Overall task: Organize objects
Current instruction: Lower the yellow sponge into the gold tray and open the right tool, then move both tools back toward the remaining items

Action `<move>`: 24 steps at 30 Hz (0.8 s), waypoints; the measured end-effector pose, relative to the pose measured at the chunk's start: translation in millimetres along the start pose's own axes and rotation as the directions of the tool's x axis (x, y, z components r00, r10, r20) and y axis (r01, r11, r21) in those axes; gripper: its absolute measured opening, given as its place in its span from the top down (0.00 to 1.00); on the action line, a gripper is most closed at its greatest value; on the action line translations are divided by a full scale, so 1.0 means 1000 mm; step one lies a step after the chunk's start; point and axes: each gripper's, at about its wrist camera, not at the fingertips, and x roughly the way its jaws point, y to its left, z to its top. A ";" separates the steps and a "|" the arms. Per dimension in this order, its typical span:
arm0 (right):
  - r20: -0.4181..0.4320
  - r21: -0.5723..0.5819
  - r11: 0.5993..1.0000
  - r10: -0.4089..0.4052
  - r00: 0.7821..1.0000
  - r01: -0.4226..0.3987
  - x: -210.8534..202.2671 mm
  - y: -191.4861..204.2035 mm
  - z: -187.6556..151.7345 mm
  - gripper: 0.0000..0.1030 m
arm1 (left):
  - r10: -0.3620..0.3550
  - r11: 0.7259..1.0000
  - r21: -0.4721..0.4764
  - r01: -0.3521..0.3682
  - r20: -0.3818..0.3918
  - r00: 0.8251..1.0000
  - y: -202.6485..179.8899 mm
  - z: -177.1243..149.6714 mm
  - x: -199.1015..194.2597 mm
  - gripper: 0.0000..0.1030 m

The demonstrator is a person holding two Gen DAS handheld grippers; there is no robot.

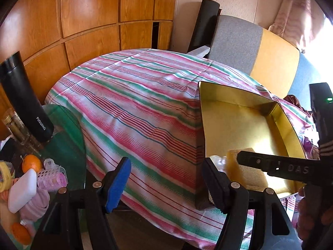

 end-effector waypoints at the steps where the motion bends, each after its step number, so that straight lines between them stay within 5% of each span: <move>1: 0.014 0.004 1.000 0.000 1.000 0.000 -0.005 -0.001 -0.001 0.41 | -0.002 1.000 0.003 0.002 0.002 1.000 -0.001 0.000 0.000 0.31; 12: 0.174 -0.021 0.990 -0.136 0.975 0.142 -0.064 -0.008 -0.018 0.40 | -0.024 0.998 0.065 0.020 0.048 0.999 -0.025 0.004 -0.019 0.26; 24: 0.251 -0.003 0.971 -0.230 0.940 0.238 -0.103 -0.032 -0.044 0.40 | -0.070 0.984 0.167 0.056 0.077 0.995 -0.066 0.002 -0.043 0.24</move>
